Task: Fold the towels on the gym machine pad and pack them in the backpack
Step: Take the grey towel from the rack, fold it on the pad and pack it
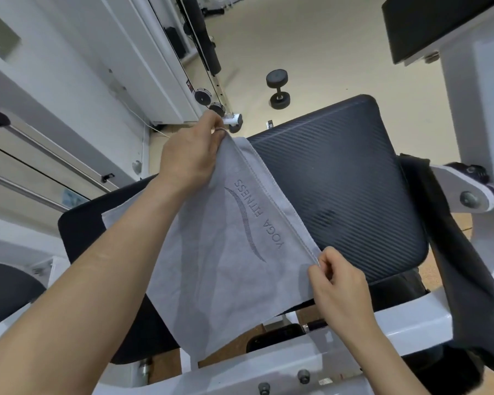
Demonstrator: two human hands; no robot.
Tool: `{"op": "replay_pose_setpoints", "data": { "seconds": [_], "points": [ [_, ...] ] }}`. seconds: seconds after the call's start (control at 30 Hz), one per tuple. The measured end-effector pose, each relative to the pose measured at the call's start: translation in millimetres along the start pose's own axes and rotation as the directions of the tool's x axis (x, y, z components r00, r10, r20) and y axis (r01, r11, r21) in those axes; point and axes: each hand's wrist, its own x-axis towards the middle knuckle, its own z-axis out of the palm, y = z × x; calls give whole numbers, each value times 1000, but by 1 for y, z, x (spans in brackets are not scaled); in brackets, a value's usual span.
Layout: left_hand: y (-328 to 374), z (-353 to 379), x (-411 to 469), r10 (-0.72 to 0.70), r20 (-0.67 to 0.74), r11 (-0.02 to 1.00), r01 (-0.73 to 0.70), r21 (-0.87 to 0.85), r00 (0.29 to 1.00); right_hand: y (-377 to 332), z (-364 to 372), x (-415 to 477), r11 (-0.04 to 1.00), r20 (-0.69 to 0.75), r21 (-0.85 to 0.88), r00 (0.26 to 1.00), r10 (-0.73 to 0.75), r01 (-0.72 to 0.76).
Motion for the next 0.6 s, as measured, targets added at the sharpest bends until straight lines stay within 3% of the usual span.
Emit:
{"op": "replay_pose_setpoints", "data": {
  "seconds": [0.4, 0.6],
  "points": [
    [2, 23, 22, 56, 59, 968, -69, 243, 997, 10, 1, 12, 1000, -63, 19, 998, -13, 14],
    [-1, 30, 23, 27, 48, 984, -35, 175, 998, 10, 8, 10, 941, -142, -327, 980, -142, 89]
  ]
}}
